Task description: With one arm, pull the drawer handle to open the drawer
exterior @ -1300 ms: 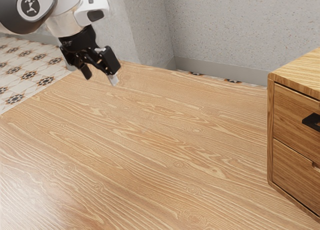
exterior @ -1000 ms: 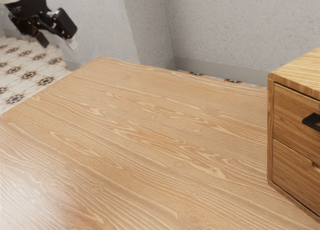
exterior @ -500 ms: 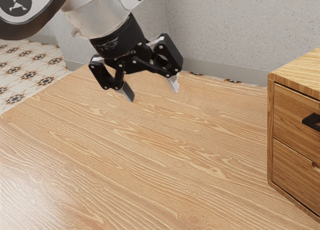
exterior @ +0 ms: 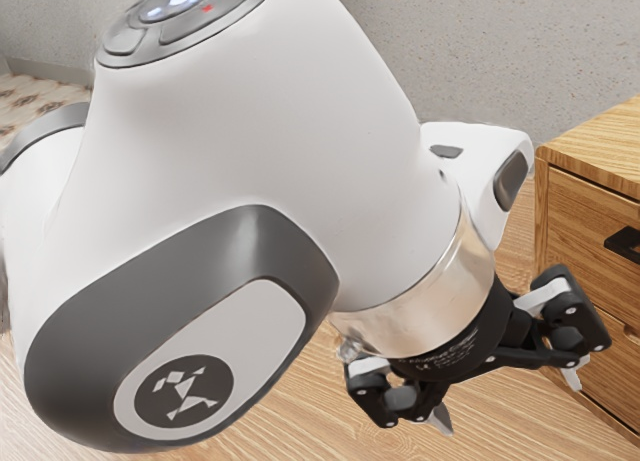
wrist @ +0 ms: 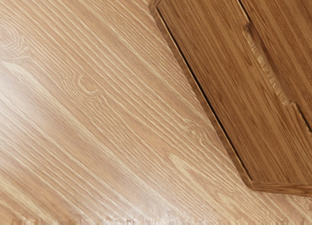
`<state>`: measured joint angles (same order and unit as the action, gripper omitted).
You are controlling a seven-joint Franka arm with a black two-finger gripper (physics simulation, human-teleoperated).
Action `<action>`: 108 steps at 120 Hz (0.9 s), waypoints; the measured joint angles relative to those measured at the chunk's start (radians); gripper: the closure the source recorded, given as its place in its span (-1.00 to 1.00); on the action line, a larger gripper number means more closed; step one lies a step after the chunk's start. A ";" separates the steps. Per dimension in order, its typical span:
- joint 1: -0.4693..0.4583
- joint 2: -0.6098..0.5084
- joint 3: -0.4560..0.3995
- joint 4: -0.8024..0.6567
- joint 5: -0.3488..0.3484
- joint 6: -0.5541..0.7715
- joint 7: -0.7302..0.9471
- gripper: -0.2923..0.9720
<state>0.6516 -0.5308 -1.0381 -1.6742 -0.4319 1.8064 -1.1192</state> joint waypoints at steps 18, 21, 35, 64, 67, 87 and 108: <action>0.037 -0.044 -0.050 -0.014 -0.100 0.055 -0.064 -0.50; 0.039 -0.052 -0.050 -0.019 -0.116 0.064 -0.073 -0.50; 0.060 -0.076 -0.070 -0.035 -0.178 0.122 -0.106 -0.50; 0.185 -0.075 -0.150 -0.012 -0.250 0.192 -0.157 -0.49; 0.186 -0.074 -0.155 -0.008 -0.252 0.198 -0.161 -0.49; 0.283 -0.074 -0.245 0.049 -0.261 0.223 -0.184 -0.49; 0.335 -0.070 -0.253 0.067 -0.267 0.236 -0.202 -0.49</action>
<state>0.9863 -0.6003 -1.2910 -1.6073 -0.6986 2.0423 -1.3217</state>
